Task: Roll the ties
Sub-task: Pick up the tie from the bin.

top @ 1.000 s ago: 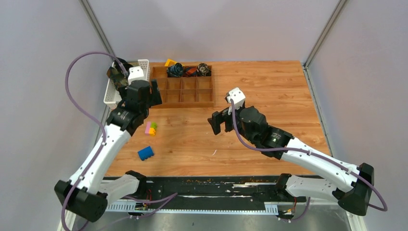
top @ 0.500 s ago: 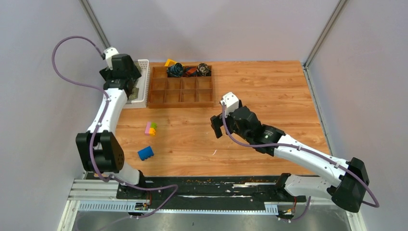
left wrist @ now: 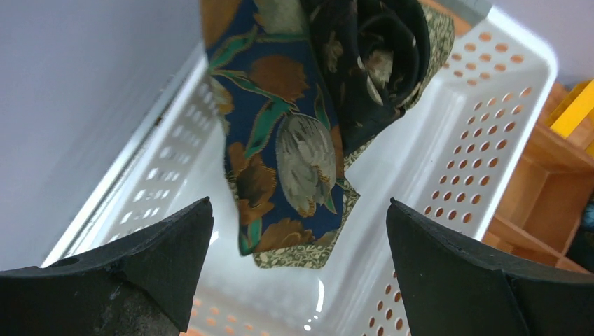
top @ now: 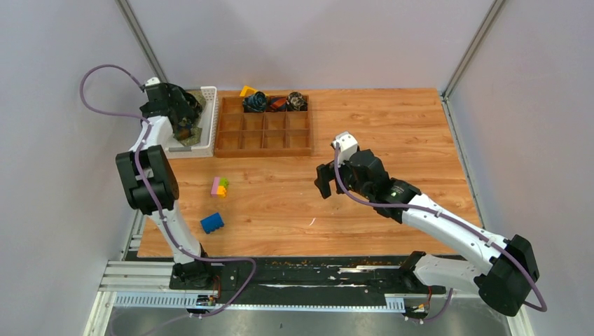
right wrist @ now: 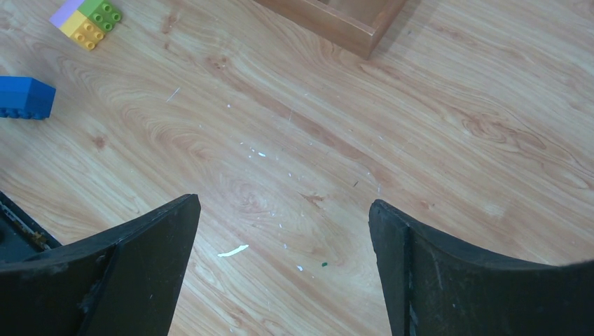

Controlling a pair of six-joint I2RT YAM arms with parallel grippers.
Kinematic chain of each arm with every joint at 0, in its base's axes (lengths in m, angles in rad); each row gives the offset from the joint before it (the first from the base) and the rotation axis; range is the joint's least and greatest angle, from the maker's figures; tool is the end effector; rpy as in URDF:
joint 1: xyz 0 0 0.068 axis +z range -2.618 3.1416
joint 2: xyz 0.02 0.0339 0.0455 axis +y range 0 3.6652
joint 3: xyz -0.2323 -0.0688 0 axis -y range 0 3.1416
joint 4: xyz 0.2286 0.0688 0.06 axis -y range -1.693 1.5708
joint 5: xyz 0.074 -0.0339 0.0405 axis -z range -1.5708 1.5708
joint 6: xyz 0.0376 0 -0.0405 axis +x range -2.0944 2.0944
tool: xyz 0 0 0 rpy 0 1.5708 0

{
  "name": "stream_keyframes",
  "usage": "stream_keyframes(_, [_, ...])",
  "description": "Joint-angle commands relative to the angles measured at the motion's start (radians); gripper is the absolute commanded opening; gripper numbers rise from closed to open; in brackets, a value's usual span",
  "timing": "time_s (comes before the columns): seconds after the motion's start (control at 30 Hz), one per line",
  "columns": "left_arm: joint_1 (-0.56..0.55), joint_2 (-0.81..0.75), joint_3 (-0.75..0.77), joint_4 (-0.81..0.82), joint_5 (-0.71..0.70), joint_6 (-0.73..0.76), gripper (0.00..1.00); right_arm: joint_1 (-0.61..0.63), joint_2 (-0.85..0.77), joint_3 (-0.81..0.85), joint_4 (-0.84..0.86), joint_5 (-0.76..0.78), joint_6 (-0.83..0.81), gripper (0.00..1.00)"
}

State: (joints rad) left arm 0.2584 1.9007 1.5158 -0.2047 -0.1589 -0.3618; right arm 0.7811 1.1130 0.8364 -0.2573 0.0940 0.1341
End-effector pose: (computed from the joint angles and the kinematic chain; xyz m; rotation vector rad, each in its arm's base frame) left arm 0.4065 0.1136 0.2413 -0.7439 2.0216 0.1117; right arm 0.1797 0.1732 0.2605 -0.6240 2.0412 0.4478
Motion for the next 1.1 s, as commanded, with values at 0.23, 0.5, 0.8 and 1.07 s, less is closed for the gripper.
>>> stream_keyframes(0.23, [0.007, 0.199, 0.162, 0.002, 0.081, 0.100, 0.84, -0.027, -0.001, -0.005, 0.038, -0.032, 0.024, 0.92])
stream_keyframes(0.5, [0.007, 0.203, 0.155, -0.023, 0.041, 0.150, 0.46, -0.050, 0.007, -0.005, 0.047, -0.069, 0.032, 0.92])
stream_keyframes(0.8, [0.007, 0.223, 0.211, -0.044, 0.121, 0.167, 0.00, -0.066, 0.009, -0.007, 0.047, -0.079, 0.036, 0.92])
stream_keyframes(1.07, [-0.006, 0.064, 0.185, 0.044, 0.205, 0.018, 0.00, -0.080, 0.015, -0.011, 0.058, -0.078, 0.040, 0.92])
